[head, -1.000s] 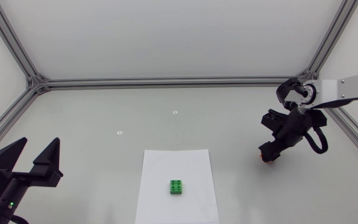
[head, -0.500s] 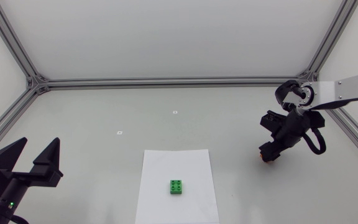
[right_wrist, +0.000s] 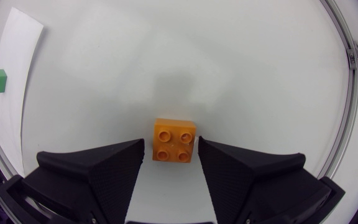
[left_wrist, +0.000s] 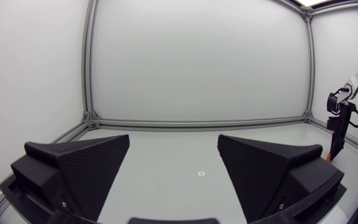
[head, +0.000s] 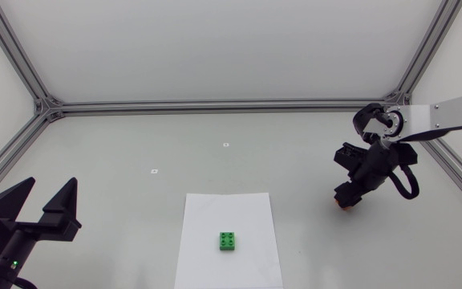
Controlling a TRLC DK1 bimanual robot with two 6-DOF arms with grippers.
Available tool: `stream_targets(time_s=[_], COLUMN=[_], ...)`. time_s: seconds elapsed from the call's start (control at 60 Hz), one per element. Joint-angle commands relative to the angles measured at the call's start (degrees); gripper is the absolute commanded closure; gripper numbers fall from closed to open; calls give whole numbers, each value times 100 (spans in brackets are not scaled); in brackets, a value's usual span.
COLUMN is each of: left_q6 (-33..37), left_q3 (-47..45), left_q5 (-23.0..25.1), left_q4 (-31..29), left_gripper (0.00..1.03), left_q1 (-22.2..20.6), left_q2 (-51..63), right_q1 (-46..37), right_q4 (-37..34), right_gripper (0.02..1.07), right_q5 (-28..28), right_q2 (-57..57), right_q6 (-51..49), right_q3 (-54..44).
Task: Pick up the orange 2x2 brick with the right arm and stack it on top of the green 2x2 brick in the center
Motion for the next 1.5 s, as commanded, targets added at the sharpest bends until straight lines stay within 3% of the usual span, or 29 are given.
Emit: stream_targets(time_s=[0.0, 0.433, 0.517, 0.917, 0.983, 1.083, 1.167, 1.4, 1.483], left_q6=[73, 73, 73, 73, 73, 73, 73, 73, 73], left_q3=[-235, -235, -235, -235, -235, -235, -235, -235, -235], left_q5=[23, 23, 32, 23, 23, 23, 23, 23, 23], left_q4=[-84, -76, -84, -76, -76, -84, -84, -76, -84], left_gripper=[4, 4, 4, 4, 4, 4, 4, 4, 4], left_q1=[16, 16, 16, 16, 16, 16, 16, 16, 16], left_q2=[-45, -45, -45, -45, -45, -45, -45, -45, -45], right_q1=[38, 11, 20, 47, 64, 91, 99, 249, 381], right_q4=[0, 8, 26, 70, 70, 70, 70, -71, -282], right_gripper=[45, 49, 57, 57, 65, 67, 81, 85, 91], right_q5=[-16, -8, -16, -16, -16, -16, -43, -60, -166], right_q2=[141, 158, 185, 229, 229, 220, 220, -281, -659], right_q6=[48, 39, 48, 48, 57, 75, 66, -145, -242], right_q3=[-12, 23, 14, 23, 32, 41, 41, -82, -135])
